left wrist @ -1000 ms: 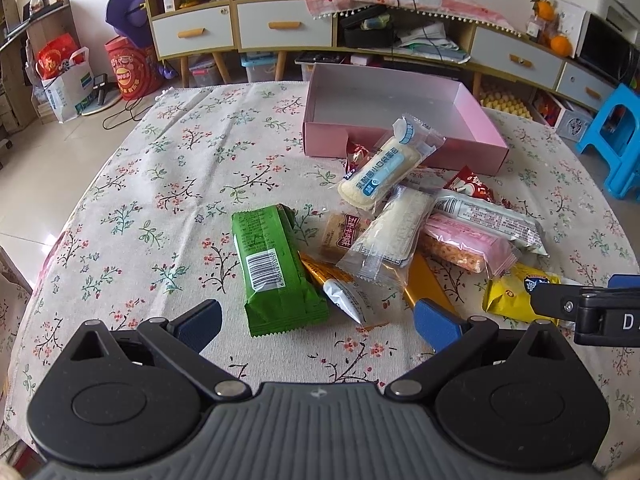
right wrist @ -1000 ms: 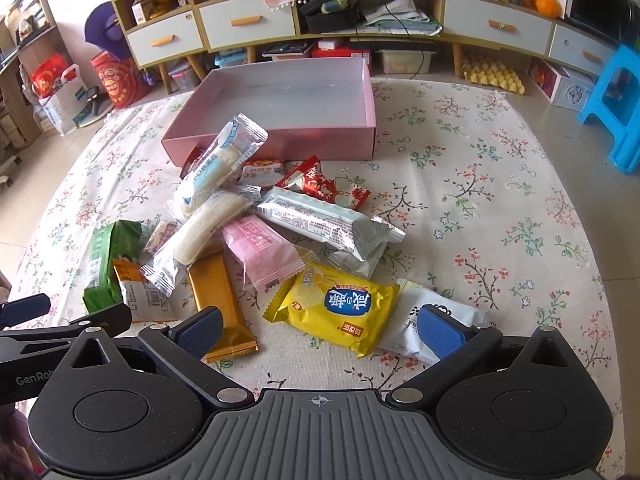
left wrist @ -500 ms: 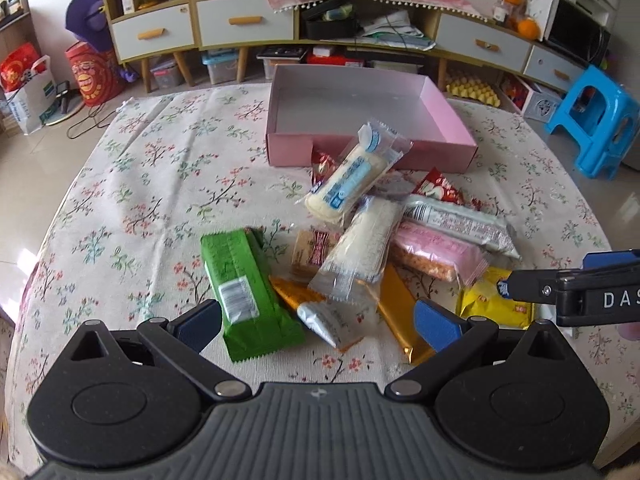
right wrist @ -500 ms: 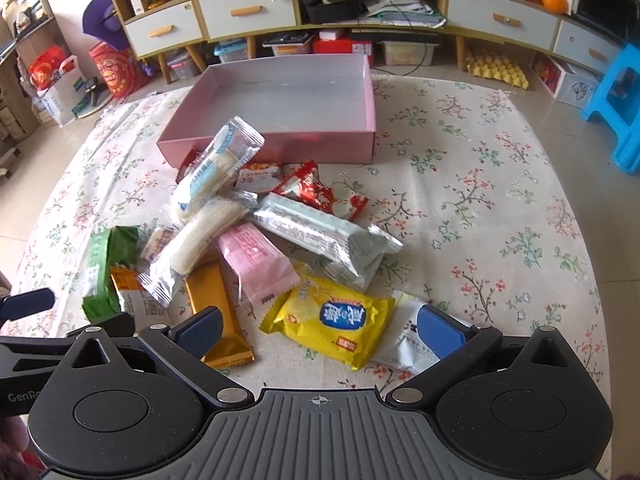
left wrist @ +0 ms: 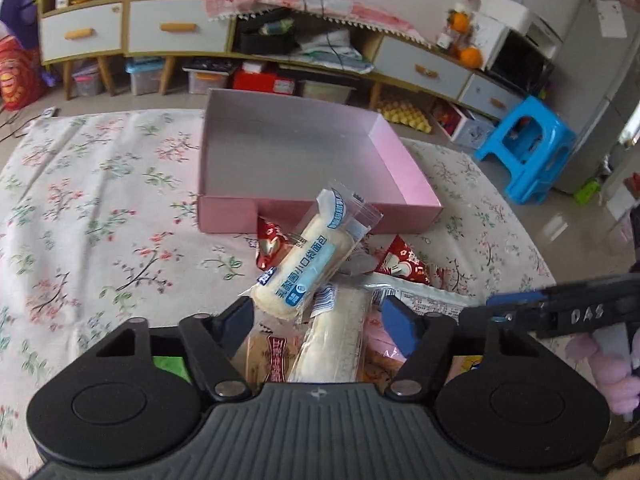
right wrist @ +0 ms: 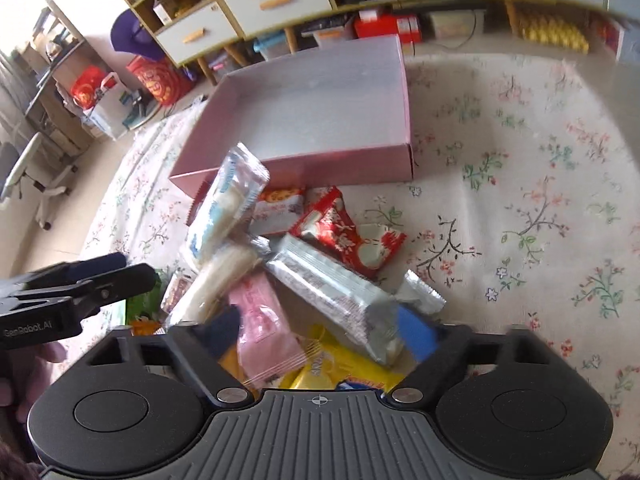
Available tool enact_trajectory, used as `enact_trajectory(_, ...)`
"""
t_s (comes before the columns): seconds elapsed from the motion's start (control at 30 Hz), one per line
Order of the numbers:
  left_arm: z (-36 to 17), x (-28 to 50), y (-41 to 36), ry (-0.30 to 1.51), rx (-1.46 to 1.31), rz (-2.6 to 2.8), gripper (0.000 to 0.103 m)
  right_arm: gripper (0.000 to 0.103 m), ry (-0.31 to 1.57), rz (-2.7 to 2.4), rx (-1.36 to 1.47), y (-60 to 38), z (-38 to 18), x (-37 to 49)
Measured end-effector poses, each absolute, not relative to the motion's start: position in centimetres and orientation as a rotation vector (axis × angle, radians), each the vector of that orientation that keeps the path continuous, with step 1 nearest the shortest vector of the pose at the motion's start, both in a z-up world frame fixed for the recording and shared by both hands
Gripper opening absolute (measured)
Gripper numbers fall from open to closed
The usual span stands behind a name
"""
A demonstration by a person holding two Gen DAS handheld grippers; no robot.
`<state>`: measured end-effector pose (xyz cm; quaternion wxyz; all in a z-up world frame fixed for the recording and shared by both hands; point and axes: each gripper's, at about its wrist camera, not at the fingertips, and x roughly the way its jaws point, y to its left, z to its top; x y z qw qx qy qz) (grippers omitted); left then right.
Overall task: Organize snacks
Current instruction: 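Grasp the white bread bag with the left gripper while the right grasps the silver bar, then carry both packets into the pink box and open both grippers to release them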
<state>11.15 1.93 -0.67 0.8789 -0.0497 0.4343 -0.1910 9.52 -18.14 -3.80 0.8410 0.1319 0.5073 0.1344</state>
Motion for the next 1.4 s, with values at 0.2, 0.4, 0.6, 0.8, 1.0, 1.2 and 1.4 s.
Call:
enact_trajectory(0.2, -2.5, 12.7, 0.7, 0.909, -0.006, -0.426, 0.053, 0.063, 1.065, 0.328, 0.361, -19.6, -4.2, 11.2)
enact_trajectory(0.4, -2.7, 13.1, 0.5, 0.897, 0.02, -0.423, 0.053, 0.051, 1.017, 0.339, 0.287, -19.0, -3.7, 11.6)
enact_trajectory(0.6, -3.2, 13.4, 0.4, 0.892, 0.015, -0.392, 0.053, 0.051, 1.031, 0.373, 0.178, -17.5, -4.4, 11.9)
enact_trajectory(0.8, -3.6, 13.8, 0.4, 0.886, 0.011, -0.365, 0.055, 0.051, 1.094, 0.345, 0.094, -16.4, -6.4, 12.2)
enact_trajectory(1.0, -4.0, 14.5, 0.9, 0.905, -0.049, -0.346, 0.056, 0.051, 1.102, 0.338, 0.006, -14.5, -7.0, 11.8)
enact_trajectory(1.2, -3.8, 14.6, 1.3, 0.933, -0.086, -0.338, 0.042, 0.039, 1.112, 0.326, -0.02, -13.6, -6.5, 11.5)
enact_trajectory(1.4, -3.5, 14.5, 2.3, 0.982, -0.177, -0.346, 0.03, 0.032, 1.12, 0.319, 0.072, -14.5, -5.4, 11.2)
